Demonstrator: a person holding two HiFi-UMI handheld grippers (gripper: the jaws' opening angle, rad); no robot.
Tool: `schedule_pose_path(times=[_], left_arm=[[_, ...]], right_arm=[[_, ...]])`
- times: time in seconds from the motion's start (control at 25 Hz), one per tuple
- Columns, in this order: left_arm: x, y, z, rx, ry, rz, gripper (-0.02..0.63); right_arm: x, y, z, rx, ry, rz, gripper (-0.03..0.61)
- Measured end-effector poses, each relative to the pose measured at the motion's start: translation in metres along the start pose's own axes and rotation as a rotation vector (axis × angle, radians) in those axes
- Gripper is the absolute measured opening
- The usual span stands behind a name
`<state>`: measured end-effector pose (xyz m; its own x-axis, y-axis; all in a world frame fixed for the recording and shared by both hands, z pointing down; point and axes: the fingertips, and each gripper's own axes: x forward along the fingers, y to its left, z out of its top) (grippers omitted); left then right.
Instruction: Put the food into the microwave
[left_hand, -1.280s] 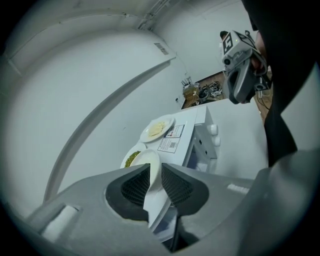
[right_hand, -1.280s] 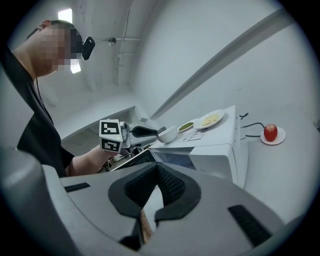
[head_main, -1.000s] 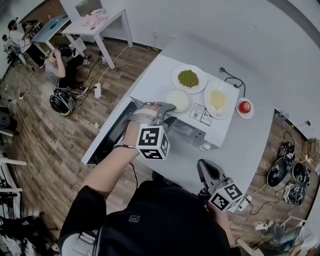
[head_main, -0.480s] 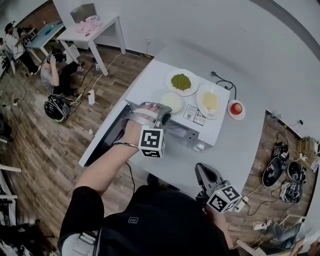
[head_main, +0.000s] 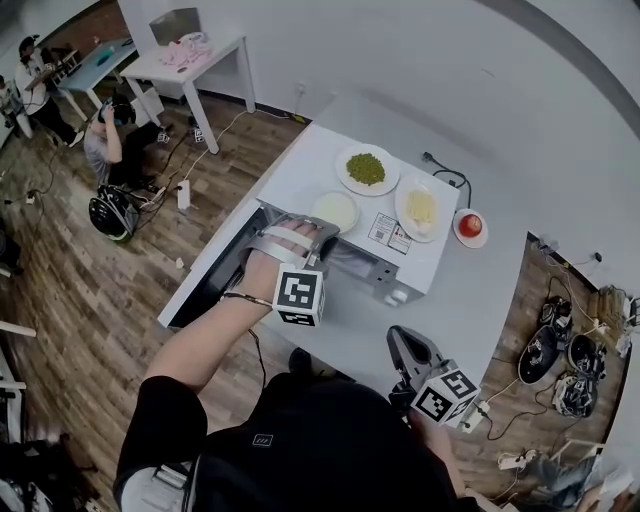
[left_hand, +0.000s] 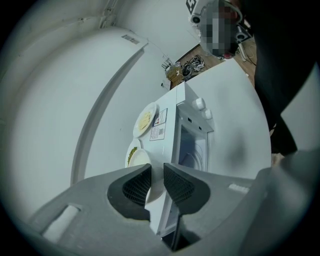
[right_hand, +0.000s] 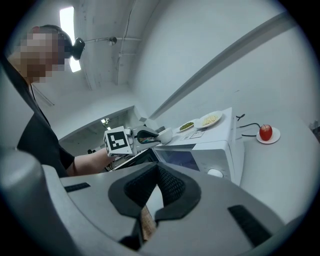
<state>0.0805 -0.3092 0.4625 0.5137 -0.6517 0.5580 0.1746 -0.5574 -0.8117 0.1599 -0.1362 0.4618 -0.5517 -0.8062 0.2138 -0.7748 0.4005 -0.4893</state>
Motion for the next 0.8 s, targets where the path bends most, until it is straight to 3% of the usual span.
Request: schedule_pose_path(times=[0.28, 0.8], left_arm=[[-0.037, -0.004, -0.009, -0.037, 0.011, 0.038, 0.083], [-0.089, -0.047, -0.015, -0.022, 0.04, 0.085, 0.083]], right_arm=[[0.018, 0.01, -0.005, -0.008, 0.044, 0.067, 0.011], [0.05, 0.031, -0.018, -0.041, 0.158, 0.166, 0.011]])
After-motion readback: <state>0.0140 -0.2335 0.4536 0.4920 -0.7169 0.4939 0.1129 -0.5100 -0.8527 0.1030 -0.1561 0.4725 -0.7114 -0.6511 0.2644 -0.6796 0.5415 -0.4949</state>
